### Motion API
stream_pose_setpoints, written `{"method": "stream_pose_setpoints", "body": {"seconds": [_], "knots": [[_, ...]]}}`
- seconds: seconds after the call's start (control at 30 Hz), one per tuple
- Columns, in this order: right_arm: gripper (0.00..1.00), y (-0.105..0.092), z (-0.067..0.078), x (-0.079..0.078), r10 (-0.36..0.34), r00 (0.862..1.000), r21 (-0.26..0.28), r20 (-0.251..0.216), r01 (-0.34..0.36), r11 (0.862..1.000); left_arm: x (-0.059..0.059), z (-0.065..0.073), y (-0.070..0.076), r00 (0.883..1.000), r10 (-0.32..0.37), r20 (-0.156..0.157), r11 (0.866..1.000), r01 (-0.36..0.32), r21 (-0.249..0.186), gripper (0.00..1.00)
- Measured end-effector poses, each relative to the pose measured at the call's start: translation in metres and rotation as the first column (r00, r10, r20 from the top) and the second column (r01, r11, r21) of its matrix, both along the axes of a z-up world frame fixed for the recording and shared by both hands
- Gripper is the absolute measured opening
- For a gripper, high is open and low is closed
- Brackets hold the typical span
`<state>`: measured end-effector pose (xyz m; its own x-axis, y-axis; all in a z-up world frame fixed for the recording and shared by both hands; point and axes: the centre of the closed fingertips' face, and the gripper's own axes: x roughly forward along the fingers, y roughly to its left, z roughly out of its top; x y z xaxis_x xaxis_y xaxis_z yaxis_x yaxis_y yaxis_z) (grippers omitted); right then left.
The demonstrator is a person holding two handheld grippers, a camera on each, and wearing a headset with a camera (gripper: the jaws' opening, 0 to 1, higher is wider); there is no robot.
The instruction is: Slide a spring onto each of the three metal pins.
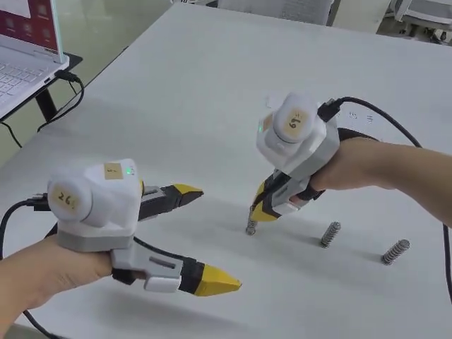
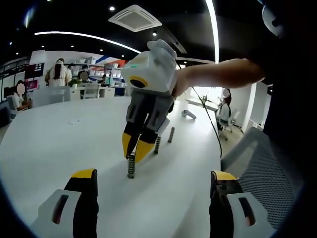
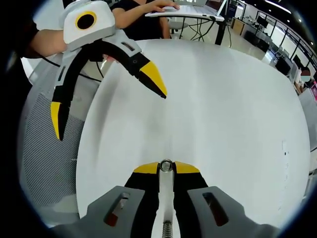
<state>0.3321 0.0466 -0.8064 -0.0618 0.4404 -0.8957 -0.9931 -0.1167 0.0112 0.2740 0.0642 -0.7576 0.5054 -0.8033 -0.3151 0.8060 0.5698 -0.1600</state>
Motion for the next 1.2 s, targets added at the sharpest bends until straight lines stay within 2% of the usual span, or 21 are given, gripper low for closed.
{"method": "stream_pose_setpoints", "body": {"seconds": [0.53, 0.9, 1.07, 1.2], "knots": [[0.08, -0.0009, -0.0103, -0.0008, 0.021, 1.000, -0.005, 0.023, -0.021, 1.000, -0.0006, -0.0012, 0.0007, 1.000, 0.000, -0.004, 1.000, 0.000, 0.002, 0.91], [0.08, 0.0007, -0.0080, -0.0007, 0.062, 0.997, 0.005, 0.050, -0.062, 0.998, -0.0010, -0.0020, -0.0009, 1.000, -0.006, -0.007, 1.000, 0.006, 0.004, 0.91], [0.09, 0.0011, -0.0079, -0.0005, 0.059, 0.997, 0.012, 0.053, -0.060, 0.998, -0.0011, -0.0019, -0.0011, 1.000, -0.006, -0.009, 1.000, 0.006, 0.005, 0.91], [0.12, 0.0014, -0.0081, -0.0007, 0.064, 0.996, 0.026, 0.055, -0.065, 0.998, -0.0010, -0.0019, -0.0015, 1.000, -0.006, -0.011, 1.000, 0.006, 0.005, 0.90]]}}
